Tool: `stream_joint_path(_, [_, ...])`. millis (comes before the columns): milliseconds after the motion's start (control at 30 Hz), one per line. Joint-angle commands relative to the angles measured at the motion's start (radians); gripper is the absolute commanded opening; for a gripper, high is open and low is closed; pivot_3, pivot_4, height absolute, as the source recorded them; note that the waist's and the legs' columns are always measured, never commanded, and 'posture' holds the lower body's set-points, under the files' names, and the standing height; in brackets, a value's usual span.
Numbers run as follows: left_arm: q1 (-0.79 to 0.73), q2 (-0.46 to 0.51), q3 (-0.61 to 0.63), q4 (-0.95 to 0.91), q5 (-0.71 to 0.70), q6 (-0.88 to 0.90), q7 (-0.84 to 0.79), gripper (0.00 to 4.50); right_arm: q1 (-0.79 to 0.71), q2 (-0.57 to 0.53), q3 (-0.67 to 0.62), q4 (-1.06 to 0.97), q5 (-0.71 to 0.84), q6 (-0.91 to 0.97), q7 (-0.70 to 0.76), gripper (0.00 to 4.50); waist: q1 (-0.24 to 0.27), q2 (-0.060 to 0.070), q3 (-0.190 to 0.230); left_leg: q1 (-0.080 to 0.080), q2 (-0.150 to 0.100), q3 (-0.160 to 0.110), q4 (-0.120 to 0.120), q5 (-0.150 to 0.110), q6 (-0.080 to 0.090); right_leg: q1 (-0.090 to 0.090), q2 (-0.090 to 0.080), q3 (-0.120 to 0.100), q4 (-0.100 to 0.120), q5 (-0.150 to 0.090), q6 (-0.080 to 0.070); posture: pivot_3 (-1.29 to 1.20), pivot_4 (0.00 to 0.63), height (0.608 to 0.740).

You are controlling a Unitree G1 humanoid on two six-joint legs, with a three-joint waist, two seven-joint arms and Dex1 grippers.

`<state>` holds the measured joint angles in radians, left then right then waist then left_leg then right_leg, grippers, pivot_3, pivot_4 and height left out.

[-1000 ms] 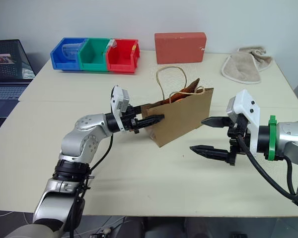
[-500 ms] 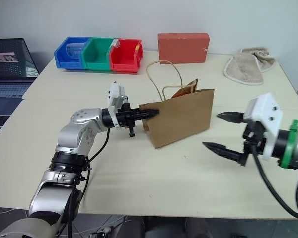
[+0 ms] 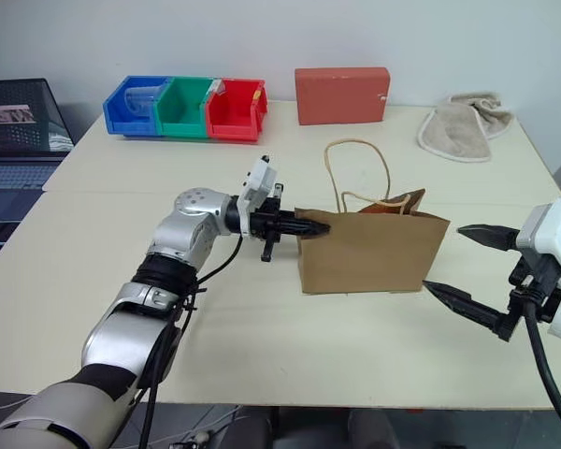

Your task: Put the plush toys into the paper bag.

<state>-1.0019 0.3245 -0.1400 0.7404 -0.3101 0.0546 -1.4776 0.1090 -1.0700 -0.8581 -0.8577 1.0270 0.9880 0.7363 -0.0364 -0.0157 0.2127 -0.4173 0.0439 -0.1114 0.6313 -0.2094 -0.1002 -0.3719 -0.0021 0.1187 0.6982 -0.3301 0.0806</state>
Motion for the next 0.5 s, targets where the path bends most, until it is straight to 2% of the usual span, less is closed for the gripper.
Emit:
stream_joint_path(33, [-0.027,0.009,0.019,0.021,0.016,-0.023,-0.008,0.23,-0.005,-0.010,0.004,-0.002,0.008,-0.022,-0.011,4.50,0.001,0.000,0.000,0.000,0.000,0.000,0.000,0.000,0.000,0.000,0.000,0.000,0.000,0.000,0.000,0.00,0.150,0.740])
stream_joint_path(100, [-0.021,0.024,0.016,0.014,0.028,-0.034,-0.015,0.62,-0.011,-0.018,0.025,0.011,-0.003,-0.032,-0.005,4.50,0.001,0.000,0.000,0.000,0.000,0.000,0.000,0.000,0.000,0.000,0.000,0.000,0.000,0.000,0.000,0.00,0.150,0.740])
stream_joint_path(267, [0.009,0.054,0.029,-0.050,0.029,-0.025,-0.022,2.17,-0.025,-0.040,0.069,0.044,-0.038,-0.061,0.018,4.50,0.001,0.000,0.000,0.000,0.000,0.000,0.000,0.000,0.000,0.000,0.000,0.000,0.000,0.000,0.000,0.00,0.150,0.740])
stream_joint_path(500, [0.163,0.195,0.057,-0.329,0.013,0.095,0.024,4.39,-0.041,-0.081,0.113,0.132,-0.127,-0.117,0.092,4.50,-0.005,0.000,0.000,0.000,0.001,0.000,-0.001,0.000,0.000,-0.001,0.000,0.000,0.000,0.000,0.000,0.00,0.150,0.740])
